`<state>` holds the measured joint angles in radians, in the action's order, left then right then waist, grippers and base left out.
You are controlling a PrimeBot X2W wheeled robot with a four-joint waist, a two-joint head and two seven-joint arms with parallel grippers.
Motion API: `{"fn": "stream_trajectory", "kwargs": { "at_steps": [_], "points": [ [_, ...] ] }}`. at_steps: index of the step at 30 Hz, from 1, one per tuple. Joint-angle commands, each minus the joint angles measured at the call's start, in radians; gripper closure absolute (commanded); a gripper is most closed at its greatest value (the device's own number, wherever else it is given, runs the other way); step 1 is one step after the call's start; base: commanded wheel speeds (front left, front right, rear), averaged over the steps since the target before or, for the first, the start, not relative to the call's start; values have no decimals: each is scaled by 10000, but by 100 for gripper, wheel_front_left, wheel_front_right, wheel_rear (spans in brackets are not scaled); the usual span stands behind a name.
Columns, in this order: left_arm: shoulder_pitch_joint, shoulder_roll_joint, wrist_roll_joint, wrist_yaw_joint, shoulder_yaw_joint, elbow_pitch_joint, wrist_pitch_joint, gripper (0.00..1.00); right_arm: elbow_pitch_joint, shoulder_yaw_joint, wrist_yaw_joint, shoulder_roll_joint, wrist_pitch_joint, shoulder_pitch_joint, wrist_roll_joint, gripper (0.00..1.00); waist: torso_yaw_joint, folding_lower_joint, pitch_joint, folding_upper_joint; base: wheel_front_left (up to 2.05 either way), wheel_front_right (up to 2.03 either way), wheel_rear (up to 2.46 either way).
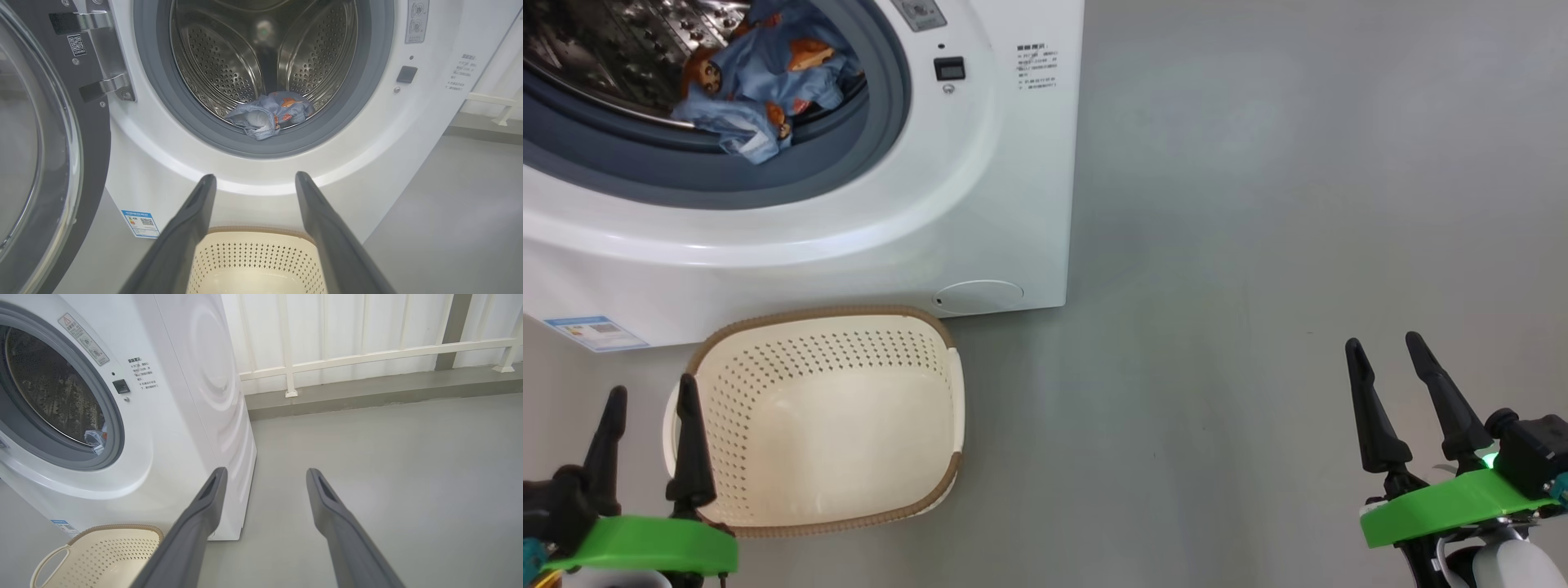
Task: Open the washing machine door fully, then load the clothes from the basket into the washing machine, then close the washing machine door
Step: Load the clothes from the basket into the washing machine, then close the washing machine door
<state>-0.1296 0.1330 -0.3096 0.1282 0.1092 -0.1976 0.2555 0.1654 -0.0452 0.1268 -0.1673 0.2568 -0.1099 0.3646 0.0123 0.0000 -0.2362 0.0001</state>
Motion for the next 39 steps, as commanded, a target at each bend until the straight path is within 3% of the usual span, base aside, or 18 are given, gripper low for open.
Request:
{"fn": "stream_trajectory", "kwargs": {
  "at_steps": [1,39],
  "points": [
    [60,192,161,25,360,274,63,0,-265,-207,39,-106,49,188,51,0,-3,0,44,-1,0,0,0],
    [185,139,117,25,235,319,63,0,-340,-156,39,-154,49,255,32,0,-132,0,116,-1,-4,4,0]
  ]
}}
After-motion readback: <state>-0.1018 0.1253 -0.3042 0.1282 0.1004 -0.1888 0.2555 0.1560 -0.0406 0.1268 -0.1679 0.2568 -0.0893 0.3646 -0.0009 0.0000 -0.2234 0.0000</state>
